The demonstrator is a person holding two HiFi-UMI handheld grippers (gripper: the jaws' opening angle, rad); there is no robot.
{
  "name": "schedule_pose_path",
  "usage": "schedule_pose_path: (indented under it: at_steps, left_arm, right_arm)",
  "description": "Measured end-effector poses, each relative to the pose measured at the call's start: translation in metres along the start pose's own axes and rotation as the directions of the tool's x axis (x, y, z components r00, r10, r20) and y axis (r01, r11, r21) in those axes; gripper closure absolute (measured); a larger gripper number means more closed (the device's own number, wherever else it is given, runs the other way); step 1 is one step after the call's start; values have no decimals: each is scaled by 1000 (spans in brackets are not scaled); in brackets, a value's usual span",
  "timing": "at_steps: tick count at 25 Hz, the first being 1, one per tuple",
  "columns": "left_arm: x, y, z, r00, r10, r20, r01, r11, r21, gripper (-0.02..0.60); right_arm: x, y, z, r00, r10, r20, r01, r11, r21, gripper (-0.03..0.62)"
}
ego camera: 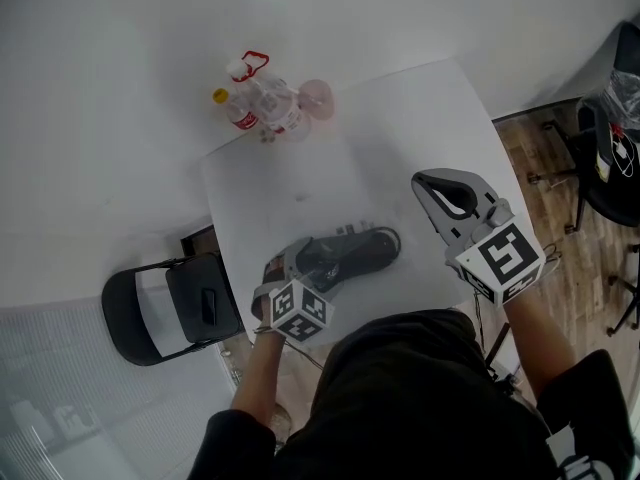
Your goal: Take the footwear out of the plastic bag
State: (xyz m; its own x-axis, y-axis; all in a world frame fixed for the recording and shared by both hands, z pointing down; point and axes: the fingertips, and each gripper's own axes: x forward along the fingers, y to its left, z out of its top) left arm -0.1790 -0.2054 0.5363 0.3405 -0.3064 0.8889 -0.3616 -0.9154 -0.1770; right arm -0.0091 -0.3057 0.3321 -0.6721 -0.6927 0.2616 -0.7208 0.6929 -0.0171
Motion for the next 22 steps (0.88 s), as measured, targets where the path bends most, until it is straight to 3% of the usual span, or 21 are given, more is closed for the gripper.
schedule_pose_path:
  at_steps: [2,5,12,17,19,22]
  left_arm:
    - [18,-7,-15,995,-40,-88,47,996,72,102]
    - [37,-10,-34,976,-94,-196,117,987,109,4]
    - [60,-13,-63,934,-175,-312,223,967,125,-5]
    - [66,-17,-66,897,-273,-348,310,949,57,-5]
    - [68,-19,-64,883,-294,-366,340,938,67,-5]
    - [69,-20,-62,879,-291,-377,353,930,106,-3]
  right_arm:
    - [2,-5,-5,1000,6,-5,-6,1000,10,574]
    - [3,-11,-10,1000,3,-9,-3,999,33,574]
    - [1,-16,-18,1000,-4,-15,5,998,60,576]
    - [0,-18,-25,1000,-3,-25,5,998,60,574]
    - [0,-17,-26,1000,-6,-26,8,997,75,576]
    - [3,-15,-29,999,-1,-33,3,997,81,574]
